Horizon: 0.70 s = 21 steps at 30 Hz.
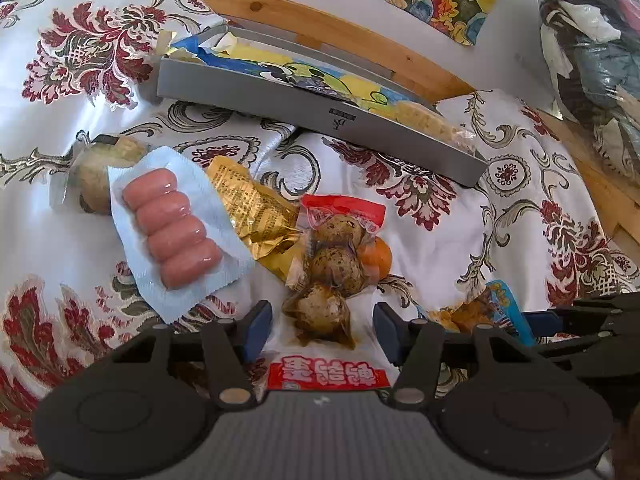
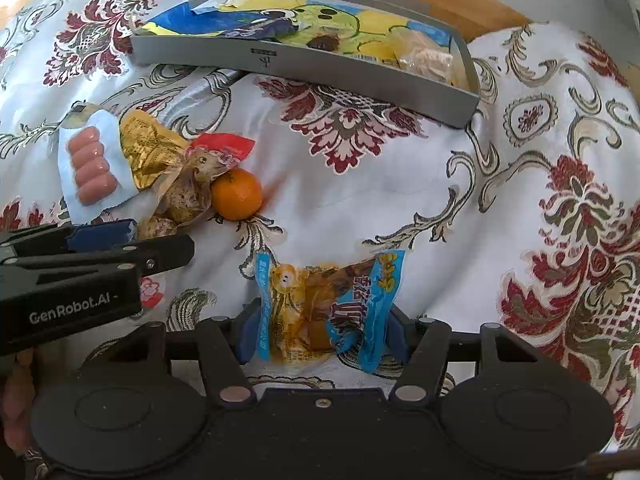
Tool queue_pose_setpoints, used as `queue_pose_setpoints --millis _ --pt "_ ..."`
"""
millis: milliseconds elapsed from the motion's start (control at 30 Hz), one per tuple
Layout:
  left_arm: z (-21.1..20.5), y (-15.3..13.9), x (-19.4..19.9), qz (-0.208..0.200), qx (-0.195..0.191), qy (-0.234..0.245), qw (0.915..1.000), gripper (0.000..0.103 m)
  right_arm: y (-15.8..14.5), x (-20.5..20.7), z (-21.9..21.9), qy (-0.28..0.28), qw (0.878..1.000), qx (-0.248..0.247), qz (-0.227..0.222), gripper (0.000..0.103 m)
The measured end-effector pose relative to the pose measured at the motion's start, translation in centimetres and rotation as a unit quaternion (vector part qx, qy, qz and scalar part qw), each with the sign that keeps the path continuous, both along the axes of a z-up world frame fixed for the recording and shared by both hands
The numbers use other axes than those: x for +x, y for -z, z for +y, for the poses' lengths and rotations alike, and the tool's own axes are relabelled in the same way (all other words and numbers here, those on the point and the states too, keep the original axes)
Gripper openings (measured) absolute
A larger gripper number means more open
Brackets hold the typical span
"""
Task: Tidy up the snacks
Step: 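Lower the right tool onto the blue-and-yellow snack bag while the left tool lowers onto the quail egg pack, then close the right tool on the blue-and-yellow bag while the left tool closes on the egg pack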
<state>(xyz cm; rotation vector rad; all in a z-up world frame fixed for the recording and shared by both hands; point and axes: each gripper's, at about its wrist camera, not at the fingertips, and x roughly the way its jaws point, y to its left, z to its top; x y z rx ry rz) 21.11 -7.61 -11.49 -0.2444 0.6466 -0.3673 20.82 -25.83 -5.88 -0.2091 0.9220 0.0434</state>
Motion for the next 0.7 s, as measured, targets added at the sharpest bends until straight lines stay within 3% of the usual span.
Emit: queue_pose_setpoints --millis 300,433,600,700 --pt "-1.0 -0.3 1.1 0.003 0.025 0.013 0.9996 0.067 0.4 0.2 -0.1 0.002 1.000 -0.007 -0.006 0.071" --pt "-1.1 -0.3 1.7 0.003 0.017 0.021 0.9996 0.074 0.5 0.3 -0.1 0.005 1.000 -0.006 -0.010 0.072" --pt "-1.2 -0.3 2.2 0.002 0.023 0.025 0.9994 0.072 0.6 0.5 0.0 0.004 1.000 -0.007 -0.014 0.072" --pt "-1.1 -0.2 2.2 0.002 0.026 0.016 0.9995 0.062 0.6 0.6 0.0 0.003 1.000 -0.007 -0.016 0.070"
